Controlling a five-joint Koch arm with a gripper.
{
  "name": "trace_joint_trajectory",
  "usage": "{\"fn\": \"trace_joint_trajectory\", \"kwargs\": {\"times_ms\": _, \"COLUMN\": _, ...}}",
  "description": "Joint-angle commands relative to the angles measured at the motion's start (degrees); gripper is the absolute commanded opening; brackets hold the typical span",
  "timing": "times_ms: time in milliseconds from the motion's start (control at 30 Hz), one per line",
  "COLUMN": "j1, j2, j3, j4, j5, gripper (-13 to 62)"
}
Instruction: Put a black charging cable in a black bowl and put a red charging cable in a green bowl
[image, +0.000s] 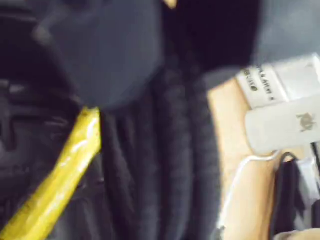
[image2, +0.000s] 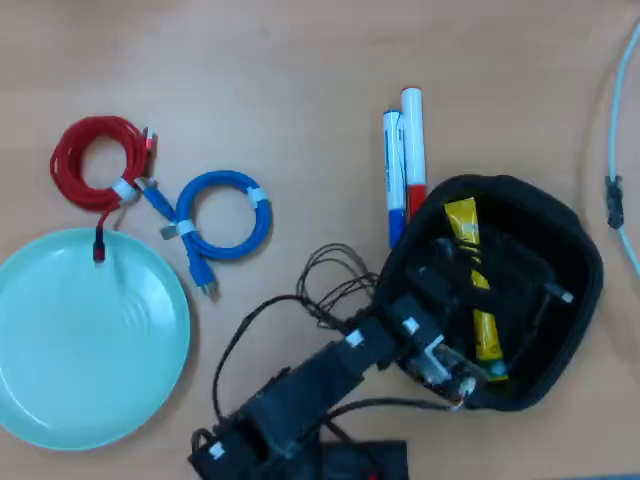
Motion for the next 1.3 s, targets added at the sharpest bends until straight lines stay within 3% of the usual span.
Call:
{"fn": "trace_joint_trajectory", "kwargs": {"times_ms": 0, "j1": 0.62, "j2": -3.34, "j3": -5.10, "j4": -9.67, "j5": 0.26, "gripper": -6.3}}
{"fn": "trace_joint_trajectory", "kwargs": {"times_ms": 300, "j1": 0.18, "j2": -16.08, "j3": -9.58, "j4": -10.02, "j5": 0.18, "gripper": -6.2}}
{"fn": "trace_joint_trajectory", "kwargs": {"times_ms": 700, "j1": -0.09, "j2": -23.29, "j3": -12.48, "j4": -9.58, "j5": 0.09, "gripper": -4.8}}
{"fn": "trace_joint_trajectory", "kwargs": {"times_ms": 767, "j1": -0.35, "j2": -24.61, "j3": -12.57, "j4": -9.58, "j5": 0.18, "gripper": 0.4}}
{"fn": "trace_joint_trajectory", "kwargs": {"times_ms": 1033, "j1": -0.44, "j2": -28.74, "j3": -14.77, "j4": -9.49, "j5": 4.22, "gripper": 35.4}}
{"fn": "trace_joint_trajectory", "kwargs": {"times_ms": 1133, "j1": -0.26, "j2": -28.21, "j3": -16.79, "j4": -6.94, "j5": 4.13, "gripper": 41.0}}
{"fn": "trace_joint_trajectory", "kwargs": {"times_ms": 1267, "j1": -0.62, "j2": -28.04, "j3": -21.71, "j4": 0.18, "j5": 4.48, "gripper": 42.5}}
